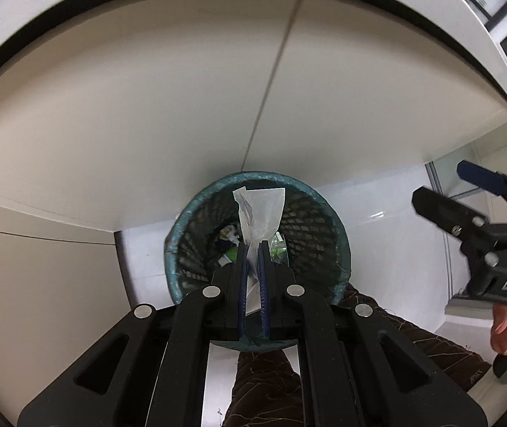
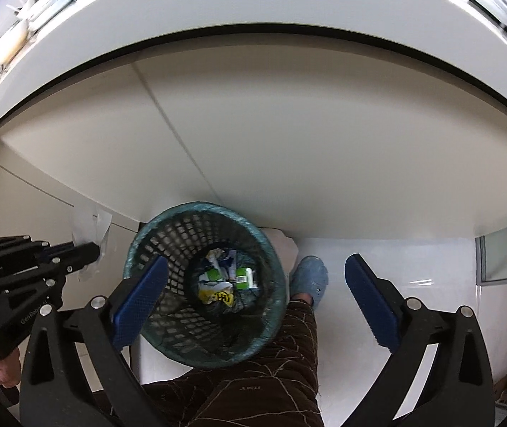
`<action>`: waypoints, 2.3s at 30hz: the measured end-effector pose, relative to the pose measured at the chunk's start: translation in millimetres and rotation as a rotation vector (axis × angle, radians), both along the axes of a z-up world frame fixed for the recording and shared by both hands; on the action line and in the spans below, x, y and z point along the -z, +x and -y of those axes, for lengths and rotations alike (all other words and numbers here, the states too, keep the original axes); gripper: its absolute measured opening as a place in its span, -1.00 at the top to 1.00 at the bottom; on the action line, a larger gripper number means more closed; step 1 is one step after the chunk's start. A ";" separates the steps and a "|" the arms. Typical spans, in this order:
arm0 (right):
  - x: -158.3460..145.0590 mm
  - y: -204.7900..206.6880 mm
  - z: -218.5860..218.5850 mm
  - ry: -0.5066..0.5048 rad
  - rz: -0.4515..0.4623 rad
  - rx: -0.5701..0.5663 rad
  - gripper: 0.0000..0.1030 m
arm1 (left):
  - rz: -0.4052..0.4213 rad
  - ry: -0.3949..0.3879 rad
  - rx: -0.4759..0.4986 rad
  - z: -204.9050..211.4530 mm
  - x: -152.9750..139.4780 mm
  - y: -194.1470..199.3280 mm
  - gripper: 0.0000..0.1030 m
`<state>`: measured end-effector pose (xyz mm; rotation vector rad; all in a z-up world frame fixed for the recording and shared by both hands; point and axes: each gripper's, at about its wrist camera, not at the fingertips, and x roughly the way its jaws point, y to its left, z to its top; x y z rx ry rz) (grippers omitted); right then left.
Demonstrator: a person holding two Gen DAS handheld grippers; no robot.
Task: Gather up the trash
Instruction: 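Open the right gripper over the bin while the left gripper releases the clear bag, then move both open grippers back over the counter toward the tissue and red mesh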
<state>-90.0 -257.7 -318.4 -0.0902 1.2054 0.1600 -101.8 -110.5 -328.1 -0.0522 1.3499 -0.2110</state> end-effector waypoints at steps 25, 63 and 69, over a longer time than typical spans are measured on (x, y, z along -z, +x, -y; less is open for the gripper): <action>-3.5 -1.9 19.0 -0.001 0.004 0.026 -0.85 | -0.008 0.007 0.034 23.5 16.1 -3.3 0.40; -97.4 13.9 17.0 0.040 0.146 -0.010 -0.85 | 0.143 -0.075 -0.137 -17.0 -105.9 5.7 -0.88; -137.8 21.9 8.1 0.049 0.204 -0.007 -0.85 | 0.212 -0.065 -0.169 -27.0 -151.5 14.2 -0.88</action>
